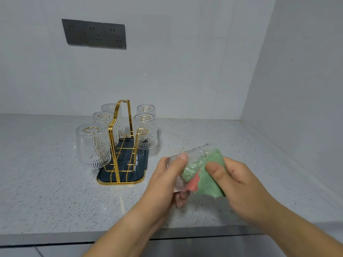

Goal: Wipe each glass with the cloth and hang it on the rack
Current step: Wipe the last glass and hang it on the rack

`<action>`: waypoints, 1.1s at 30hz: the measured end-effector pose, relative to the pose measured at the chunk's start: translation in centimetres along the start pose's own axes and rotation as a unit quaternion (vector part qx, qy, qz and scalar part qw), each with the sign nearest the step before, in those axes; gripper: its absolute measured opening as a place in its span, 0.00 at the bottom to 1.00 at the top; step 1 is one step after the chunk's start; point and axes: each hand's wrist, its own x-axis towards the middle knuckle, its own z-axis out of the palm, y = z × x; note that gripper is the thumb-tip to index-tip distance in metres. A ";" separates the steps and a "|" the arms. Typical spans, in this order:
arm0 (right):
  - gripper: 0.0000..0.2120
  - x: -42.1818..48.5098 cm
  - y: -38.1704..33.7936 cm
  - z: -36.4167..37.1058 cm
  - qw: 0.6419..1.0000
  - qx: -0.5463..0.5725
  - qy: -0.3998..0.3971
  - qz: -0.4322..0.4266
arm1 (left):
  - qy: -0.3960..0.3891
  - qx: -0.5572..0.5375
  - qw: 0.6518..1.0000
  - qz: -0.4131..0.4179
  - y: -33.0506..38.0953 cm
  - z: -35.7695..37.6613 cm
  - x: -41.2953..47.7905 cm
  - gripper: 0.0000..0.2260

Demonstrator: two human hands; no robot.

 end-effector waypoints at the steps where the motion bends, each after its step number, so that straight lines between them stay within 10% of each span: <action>1: 0.16 -0.2 0.2 -0.1 0.999 -0.042 -0.020 -0.025 | -0.029 -0.039 0.996 -0.078 0.4 -0.6 0.3 0.19; 6: 0.21 -0.6 1.2 -1.0 0.951 -0.273 -0.070 -0.131 | -0.162 -0.141 0.936 -0.278 1.2 -2.4 0.6 0.25; 10: 0.16 -0.4 0.9 -1.3 0.982 -0.170 -0.007 -0.079 | -0.217 -0.078 0.958 -0.167 0.5 -2.1 0.8 0.25; 16: 0.17 0.0 0.1 -1.0 0.999 -0.009 0.040 0.002 | -0.095 0.027 0.995 0.020 -1.9 -1.3 1.0 0.27; 19: 0.14 -0.4 -0.2 -0.9 0.997 -0.062 -0.032 -0.019 | -0.123 -0.027 0.987 -0.096 -1.4 -1.6 0.9 0.17; 23: 0.14 -0.6 0.8 -1.3 0.964 -0.242 -0.067 -0.086 | -0.192 -0.098 0.950 -0.224 -1.1 -2.5 1.0 0.31; 33: 0.19 -0.3 0.5 -1.0 0.998 0.004 0.045 0.046 | -0.093 0.052 0.994 0.026 -2.9 -1.9 1.3 0.29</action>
